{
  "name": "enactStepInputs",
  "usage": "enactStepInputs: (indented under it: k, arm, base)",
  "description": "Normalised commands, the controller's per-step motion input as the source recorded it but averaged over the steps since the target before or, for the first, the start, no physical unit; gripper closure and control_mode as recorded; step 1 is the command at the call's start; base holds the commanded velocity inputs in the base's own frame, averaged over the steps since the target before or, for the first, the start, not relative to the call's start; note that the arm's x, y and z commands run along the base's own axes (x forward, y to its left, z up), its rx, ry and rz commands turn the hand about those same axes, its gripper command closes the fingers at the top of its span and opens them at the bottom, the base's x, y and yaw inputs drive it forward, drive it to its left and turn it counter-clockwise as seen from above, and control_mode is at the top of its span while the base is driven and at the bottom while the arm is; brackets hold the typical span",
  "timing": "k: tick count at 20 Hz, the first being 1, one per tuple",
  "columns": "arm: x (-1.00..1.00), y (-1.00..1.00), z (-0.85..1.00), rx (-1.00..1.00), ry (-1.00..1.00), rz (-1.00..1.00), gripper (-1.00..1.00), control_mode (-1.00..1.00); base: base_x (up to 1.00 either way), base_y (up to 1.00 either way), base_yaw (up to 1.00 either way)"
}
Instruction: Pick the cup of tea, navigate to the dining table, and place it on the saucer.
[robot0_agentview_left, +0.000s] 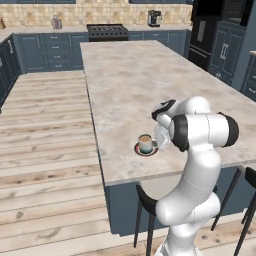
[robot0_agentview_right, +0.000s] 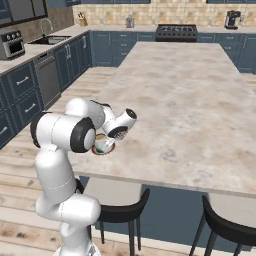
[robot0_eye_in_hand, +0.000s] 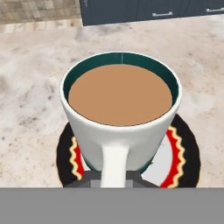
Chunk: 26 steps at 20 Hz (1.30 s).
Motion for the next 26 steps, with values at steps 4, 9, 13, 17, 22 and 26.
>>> enactStepInputs:
  k: [4,9,13,17,22,26]
  arm:
    - [0.20,0.00,-0.01,0.00,0.00,0.00,1.00,-1.00]
    - [0.00,0.00,-0.14,-0.01,0.00,0.00,-1.00,-1.00]
    - [-0.03,-0.07,-0.04,-0.01,0.00,0.01,-1.00,-1.00]
    - [-0.08,-0.15,0.00,0.00,0.00,0.01,-1.00,-1.00]
    - [-0.11,-0.13,0.25,0.00,0.00,0.08,-1.00,-1.00]
    - [-0.38,0.00,0.49,0.00,0.00,0.08,-1.00,-1.00]
  base:
    - [0.00,0.00,0.00]
    - [0.00,0.00,0.00]
    - [0.00,0.00,0.00]
    - [0.00,0.00,0.00]
    - [0.00,0.00,0.00]
    - [0.00,0.00,0.00]
